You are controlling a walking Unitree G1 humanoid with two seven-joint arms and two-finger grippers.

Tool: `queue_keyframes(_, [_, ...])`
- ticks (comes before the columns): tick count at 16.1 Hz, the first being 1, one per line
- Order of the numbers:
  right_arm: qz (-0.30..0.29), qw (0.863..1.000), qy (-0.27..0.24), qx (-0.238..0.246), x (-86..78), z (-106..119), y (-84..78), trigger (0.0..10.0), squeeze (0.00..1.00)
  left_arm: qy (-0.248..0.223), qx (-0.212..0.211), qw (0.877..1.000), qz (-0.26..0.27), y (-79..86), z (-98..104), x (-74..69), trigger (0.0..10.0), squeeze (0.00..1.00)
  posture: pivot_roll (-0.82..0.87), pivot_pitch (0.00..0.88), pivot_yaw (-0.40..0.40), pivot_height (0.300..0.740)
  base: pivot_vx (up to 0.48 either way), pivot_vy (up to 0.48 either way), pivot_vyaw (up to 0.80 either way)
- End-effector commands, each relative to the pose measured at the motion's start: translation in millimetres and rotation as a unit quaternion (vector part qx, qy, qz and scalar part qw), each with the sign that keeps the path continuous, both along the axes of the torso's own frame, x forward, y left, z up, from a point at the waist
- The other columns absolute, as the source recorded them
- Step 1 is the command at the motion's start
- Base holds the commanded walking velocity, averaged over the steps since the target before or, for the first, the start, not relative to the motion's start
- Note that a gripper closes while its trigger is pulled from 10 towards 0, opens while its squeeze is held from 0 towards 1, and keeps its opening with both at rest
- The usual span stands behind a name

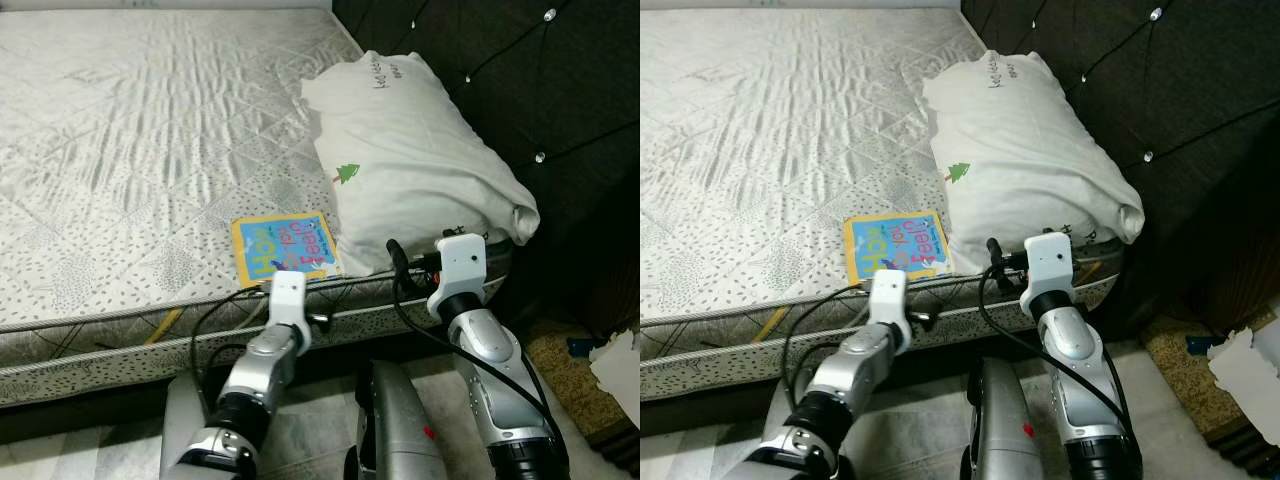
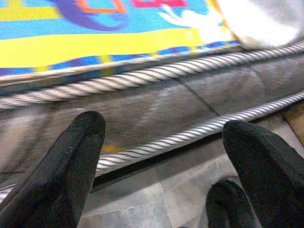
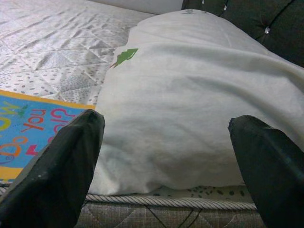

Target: Clean up the room

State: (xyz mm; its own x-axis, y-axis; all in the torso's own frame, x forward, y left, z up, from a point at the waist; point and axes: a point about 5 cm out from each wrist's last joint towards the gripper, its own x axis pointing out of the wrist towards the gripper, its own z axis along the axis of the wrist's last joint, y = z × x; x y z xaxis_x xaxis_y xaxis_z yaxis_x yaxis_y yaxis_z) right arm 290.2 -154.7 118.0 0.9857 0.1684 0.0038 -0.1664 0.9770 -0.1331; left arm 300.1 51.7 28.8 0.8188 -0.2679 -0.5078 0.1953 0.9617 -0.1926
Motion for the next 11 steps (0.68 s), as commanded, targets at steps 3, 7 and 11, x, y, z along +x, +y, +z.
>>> queue_keyframes(3, [-0.007, 1.0, -0.002, 0.002, 0.1, -0.5, -3.3, 10.0, 0.0, -0.009, -0.001, 1.0, 0.015, 6.2, 5.6, 6.7, 10.0, 0.75, -0.05, 0.022, -0.083, 0.518, 0.0, 0.0, 0.0])
queue_keyframes(7, [-0.009, 1.0, -0.001, 0.001, -0.4, -0.7, -5.1, 10.0, 0.0, -0.009, 0.009, 0.999, 0.036, 23.4, 6.2, 16.3, 10.0, 0.68, -0.06, 0.024, -0.086, 0.518, 0.0, 0.0, 0.0])
queue_keyframes(11, [-0.009, 1.0, -0.002, 0.0, 0.5, -0.2, -5.0, 10.0, 0.0, -0.016, 0.011, 0.999, 0.042, 29.7, 12.8, 25.0, 10.0, 0.67, -0.06, 0.024, -0.086, 0.518, 0.0, 0.0, 0.0])
